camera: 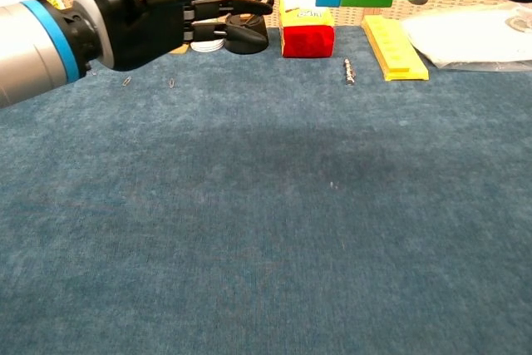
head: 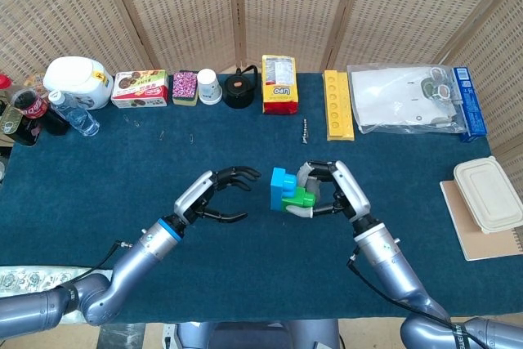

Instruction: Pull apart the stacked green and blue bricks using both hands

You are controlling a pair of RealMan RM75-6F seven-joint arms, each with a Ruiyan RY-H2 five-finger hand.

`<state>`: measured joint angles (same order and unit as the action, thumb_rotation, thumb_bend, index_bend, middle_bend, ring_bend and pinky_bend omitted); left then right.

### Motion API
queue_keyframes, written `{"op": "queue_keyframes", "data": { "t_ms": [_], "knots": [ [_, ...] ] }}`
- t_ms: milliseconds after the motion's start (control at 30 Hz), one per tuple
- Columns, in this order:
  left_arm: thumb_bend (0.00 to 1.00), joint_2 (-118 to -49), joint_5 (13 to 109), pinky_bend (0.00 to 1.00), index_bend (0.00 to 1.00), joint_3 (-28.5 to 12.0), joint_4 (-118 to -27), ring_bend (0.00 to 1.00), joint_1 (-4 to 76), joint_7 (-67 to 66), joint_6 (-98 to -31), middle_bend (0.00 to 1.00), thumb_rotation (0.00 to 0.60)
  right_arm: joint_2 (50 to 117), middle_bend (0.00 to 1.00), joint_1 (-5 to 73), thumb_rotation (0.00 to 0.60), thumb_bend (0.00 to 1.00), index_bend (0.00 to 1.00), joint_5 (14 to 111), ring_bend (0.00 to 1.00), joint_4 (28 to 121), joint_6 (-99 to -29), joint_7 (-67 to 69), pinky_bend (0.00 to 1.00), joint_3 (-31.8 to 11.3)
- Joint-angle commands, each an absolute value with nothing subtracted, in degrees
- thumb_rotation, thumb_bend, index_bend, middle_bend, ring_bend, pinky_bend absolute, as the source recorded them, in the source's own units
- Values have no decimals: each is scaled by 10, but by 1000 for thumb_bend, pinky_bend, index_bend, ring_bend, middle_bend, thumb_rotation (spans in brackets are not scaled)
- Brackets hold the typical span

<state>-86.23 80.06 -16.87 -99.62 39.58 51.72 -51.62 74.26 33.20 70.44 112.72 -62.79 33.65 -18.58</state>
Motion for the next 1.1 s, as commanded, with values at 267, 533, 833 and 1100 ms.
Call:
{"op": "queue_keyframes", "data": {
  "t_ms": [267,533,833,1100],
  "knots": [
    [302,-874,810,294,354,-163,-987,146,410,532,-515,234,484,746,678,336,600,51,703,711,750,1118,-624,328,719,-189],
    [302,-887,810,293,354,-162,-980,142,423,527,-517,232,489,746,678,336,600,51,703,719,749,1121,-620,323,720,-188],
    [318,-908,796,293,354,-174,-981,142,436,514,-531,232,490,743,678,335,600,51,705,720,749,1124,-614,331,719,-189],
    [346,-915,791,293,384,-172,-987,142,443,502,-533,232,496,743,678,336,600,51,706,724,750,1126,-612,333,719,-190]
  ]
}}
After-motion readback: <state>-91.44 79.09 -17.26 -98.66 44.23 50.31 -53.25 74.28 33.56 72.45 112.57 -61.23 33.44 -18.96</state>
